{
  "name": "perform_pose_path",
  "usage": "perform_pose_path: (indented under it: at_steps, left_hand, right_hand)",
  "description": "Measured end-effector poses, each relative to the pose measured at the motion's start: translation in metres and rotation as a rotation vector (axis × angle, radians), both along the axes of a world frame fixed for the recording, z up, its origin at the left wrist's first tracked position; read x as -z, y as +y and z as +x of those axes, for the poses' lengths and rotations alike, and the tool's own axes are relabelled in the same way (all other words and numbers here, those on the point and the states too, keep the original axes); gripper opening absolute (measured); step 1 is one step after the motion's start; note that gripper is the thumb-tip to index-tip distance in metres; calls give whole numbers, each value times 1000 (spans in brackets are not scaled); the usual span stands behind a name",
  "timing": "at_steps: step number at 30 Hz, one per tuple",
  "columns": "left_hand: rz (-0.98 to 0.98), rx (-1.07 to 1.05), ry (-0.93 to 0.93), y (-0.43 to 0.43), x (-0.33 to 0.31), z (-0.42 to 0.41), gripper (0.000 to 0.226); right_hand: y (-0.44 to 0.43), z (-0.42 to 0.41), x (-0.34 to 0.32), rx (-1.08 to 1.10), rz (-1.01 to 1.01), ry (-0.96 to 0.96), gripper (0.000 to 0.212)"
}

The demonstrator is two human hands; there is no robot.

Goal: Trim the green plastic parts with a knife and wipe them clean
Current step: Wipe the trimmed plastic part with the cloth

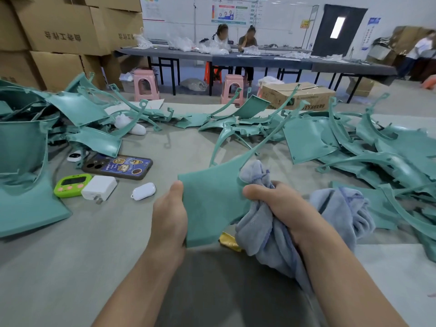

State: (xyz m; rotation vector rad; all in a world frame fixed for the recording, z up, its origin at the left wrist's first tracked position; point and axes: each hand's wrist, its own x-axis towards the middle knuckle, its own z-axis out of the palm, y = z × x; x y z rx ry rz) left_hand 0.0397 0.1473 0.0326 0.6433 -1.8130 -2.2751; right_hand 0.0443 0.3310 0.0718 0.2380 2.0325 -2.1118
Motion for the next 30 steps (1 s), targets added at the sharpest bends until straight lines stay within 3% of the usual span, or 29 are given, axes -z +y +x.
perform_pose_path:
  at_steps: [2, 3, 6, 9, 13, 15, 17, 19, 21, 24, 26, 28, 30]
  left_hand:
    - [-361, -55, 126, 0, 4, 3, 13]
    - [-565, -67, 197, -1, 3, 6, 17]
    - [-1022, 161, 479, -1, 5, 13, 54]
    - [-1248, 412, 502, 13, 9, 22, 77]
    - [-1333, 294, 493, 19, 15, 17, 70]
    - [-1233, 212, 500, 15, 17, 17, 55]
    - [-1058, 140, 438, 15, 16, 18, 44]
    - [-801, 88, 348, 15, 12, 14, 37]
    - [-505, 128, 275, 12, 6, 8, 36]
    - [-108, 277, 225, 11, 2, 6, 45]
    - [55, 387, 251, 10, 2, 7, 52]
    - [128, 487, 287, 7, 4, 7, 62]
    - [166, 547, 290, 4, 6, 6, 76]
  right_hand:
    - [0, -3, 1, 137, 140, -5, 16]
    - [0, -5, 3, 214, 194, -1, 16]
    - [2, -9, 6, 396, 175, 37, 17]
    - [5, -10, 6, 398, 126, 24, 17]
    - [5, -6, 2, 255, -55, 7, 11]
    - [5, -6, 1, 204, -120, 5, 17]
    - [4, -10, 3, 255, -63, 19, 27]
    - [1, -11, 6, 344, 69, 127, 26]
    - [-1, -10, 11, 404, 336, 339, 14]
    - [-4, -9, 20, 408, 807, 581, 6]
    - [-13, -11, 25, 365, 1061, 675, 16]
    - [-24, -9, 30, 316, 1137, 687, 26]
    - [-34, -6, 34, 279, 1072, 709, 32]
